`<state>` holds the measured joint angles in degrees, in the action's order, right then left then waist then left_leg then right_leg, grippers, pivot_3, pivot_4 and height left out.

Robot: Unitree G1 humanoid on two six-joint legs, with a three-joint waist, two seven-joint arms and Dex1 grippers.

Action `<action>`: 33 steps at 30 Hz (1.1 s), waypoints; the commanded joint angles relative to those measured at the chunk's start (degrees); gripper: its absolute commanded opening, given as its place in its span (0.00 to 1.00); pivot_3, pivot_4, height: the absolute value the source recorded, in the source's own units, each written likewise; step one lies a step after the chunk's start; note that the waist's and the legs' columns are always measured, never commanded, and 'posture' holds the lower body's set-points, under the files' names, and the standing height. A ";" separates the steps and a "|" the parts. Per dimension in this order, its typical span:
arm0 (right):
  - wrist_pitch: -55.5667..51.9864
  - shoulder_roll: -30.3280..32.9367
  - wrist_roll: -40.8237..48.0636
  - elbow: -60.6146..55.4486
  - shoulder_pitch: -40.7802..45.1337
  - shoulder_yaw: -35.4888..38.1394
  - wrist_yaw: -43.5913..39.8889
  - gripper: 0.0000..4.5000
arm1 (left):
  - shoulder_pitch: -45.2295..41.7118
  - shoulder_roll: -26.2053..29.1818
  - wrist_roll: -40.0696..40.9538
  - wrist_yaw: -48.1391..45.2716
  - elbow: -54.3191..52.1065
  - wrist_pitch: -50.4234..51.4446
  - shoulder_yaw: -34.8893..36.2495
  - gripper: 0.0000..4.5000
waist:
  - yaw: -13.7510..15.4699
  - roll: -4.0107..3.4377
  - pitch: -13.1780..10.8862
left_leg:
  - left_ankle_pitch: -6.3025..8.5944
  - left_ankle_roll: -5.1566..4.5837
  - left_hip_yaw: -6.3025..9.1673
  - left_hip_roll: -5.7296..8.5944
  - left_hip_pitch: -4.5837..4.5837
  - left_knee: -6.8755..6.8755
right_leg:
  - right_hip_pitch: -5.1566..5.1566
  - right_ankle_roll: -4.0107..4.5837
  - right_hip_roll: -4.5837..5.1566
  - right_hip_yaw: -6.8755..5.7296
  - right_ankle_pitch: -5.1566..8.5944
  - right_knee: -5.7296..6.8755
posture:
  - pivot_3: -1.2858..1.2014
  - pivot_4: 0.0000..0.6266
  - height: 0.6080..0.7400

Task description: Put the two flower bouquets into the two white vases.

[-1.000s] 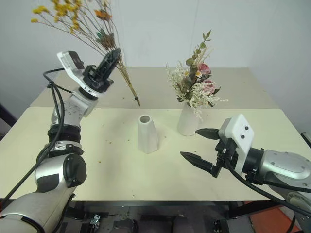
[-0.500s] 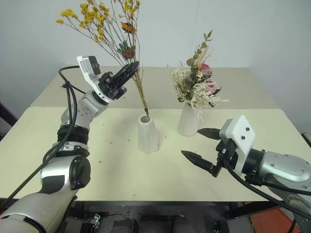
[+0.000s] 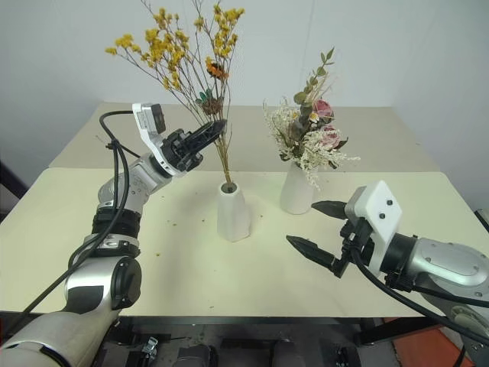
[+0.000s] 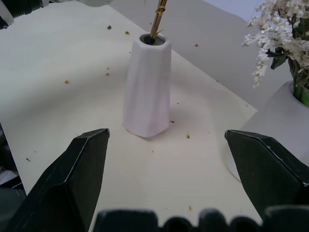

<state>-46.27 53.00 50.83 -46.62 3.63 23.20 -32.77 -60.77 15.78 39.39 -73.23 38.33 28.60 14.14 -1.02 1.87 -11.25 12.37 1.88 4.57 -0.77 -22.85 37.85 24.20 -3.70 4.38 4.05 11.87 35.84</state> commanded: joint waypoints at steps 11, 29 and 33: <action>1.66 -0.32 -0.19 -0.62 0.15 1.17 0.04 1.00 | 2.52 -0.43 -3.20 -4.19 -1.81 -5.90 -2.91 0.01 | 0.03 0.00 0.00 | 0.00 0.00 0.00 0.00 -0.01 0.00 | 0.00 0.00 0.00 0.00 0.00 -0.01 | 0.52 0.24 1.00; 2.11 -1.12 -0.50 0.42 0.11 0.95 -0.65 1.00 | 8.48 -0.79 -5.41 -7.24 -5.32 -12.68 -4.31 0.01 | 0.07 0.00 0.00 | 0.00 0.00 0.00 -0.01 0.01 0.00 | -0.01 0.01 0.00 0.01 -0.01 0.01 | 0.52 0.24 1.00; 2.08 -1.07 -0.68 0.57 0.24 0.95 -0.81 1.00 | 9.39 0.16 -4.69 -8.48 -6.84 -11.00 -4.40 0.13 | 0.01 0.00 0.00 | 0.00 0.00 0.00 -0.01 -0.01 0.00 | 0.00 0.00 0.00 0.01 0.00 0.00 | 0.52 0.24 1.00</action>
<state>-45.99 51.76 50.28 -45.54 3.26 23.19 -33.56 -51.30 15.19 33.35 -80.68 34.17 16.99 9.12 -1.02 1.87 -11.25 12.37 1.87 4.56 -0.77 -22.85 37.85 24.19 -3.70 4.39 4.06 11.87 35.84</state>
